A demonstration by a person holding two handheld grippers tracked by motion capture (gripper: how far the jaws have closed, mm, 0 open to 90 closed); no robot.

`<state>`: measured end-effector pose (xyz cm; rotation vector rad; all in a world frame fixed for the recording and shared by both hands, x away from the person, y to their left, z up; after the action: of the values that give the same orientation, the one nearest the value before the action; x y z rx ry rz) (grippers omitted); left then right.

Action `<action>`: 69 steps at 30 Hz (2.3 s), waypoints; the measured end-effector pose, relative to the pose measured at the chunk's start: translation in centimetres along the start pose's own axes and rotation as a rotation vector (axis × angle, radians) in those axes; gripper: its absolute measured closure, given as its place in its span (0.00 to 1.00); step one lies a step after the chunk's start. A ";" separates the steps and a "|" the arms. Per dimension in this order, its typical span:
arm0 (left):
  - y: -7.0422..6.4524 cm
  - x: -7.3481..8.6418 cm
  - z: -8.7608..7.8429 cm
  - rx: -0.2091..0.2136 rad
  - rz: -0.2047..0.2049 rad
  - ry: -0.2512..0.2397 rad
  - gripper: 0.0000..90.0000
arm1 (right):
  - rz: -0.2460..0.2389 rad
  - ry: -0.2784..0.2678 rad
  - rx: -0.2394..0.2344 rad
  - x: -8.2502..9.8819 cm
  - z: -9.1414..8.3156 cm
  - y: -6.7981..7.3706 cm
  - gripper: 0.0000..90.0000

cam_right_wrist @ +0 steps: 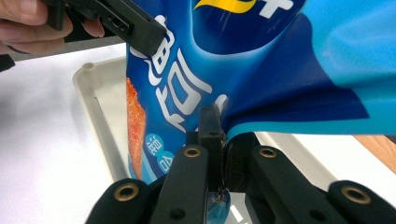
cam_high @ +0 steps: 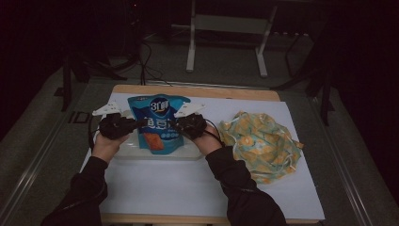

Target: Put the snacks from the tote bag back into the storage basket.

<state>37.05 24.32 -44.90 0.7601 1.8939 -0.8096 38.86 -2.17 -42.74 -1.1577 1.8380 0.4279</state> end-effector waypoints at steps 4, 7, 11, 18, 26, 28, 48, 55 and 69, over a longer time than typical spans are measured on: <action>0.0 0.5 -0.3 0.020 0.002 -0.009 0.97 | -0.021 -0.004 0.007 0.2 -0.2 0.5 0.98; 0.0 0.5 -0.3 0.026 0.006 -0.007 0.96 | -0.029 -0.008 0.011 0.3 -0.3 0.7 0.98; -0.1 0.5 -0.4 0.038 0.001 -0.008 0.93 | -0.027 -0.013 0.006 0.5 -0.4 0.7 0.96; -0.3 0.5 -0.4 0.046 -0.004 -0.013 0.67 | 0.040 -0.051 -0.061 0.6 -1.0 0.1 0.74; -0.8 0.1 -1.1 0.044 0.015 -0.026 0.50 | 0.054 -0.049 -0.069 0.8 -1.5 -0.2 0.50; -0.8 0.1 -1.4 0.028 0.010 -0.017 0.42 | 0.082 -0.056 -0.079 1.0 -1.8 -0.6 0.49; -3.0 3.2 -3.3 -0.034 -0.021 -0.015 0.09 | 0.109 -0.086 -0.073 2.8 -5.6 -2.1 0.19; -4.5 3.9 -3.8 -0.055 -0.017 -0.025 0.09 | 0.114 -0.086 -0.072 3.6 -6.9 -1.9 0.18; -7.9 5.8 -3.1 -0.041 -0.004 -0.016 0.09 | 0.120 -0.092 -0.034 6.5 -10.5 -1.6 0.19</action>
<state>27.16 23.08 -47.20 0.7227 1.8929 -0.7751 33.89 -13.53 -42.20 -1.0370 1.8319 0.5734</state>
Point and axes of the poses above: each handheld gripper's, and its own axes: z roughly forward along the jaws, x roughly out of its underside, y roughly to its left, the point moved 1 cm from there along z, roughly forward along the jaws, and after that the axes turned 3 degrees about x, right-handed, at the moved point
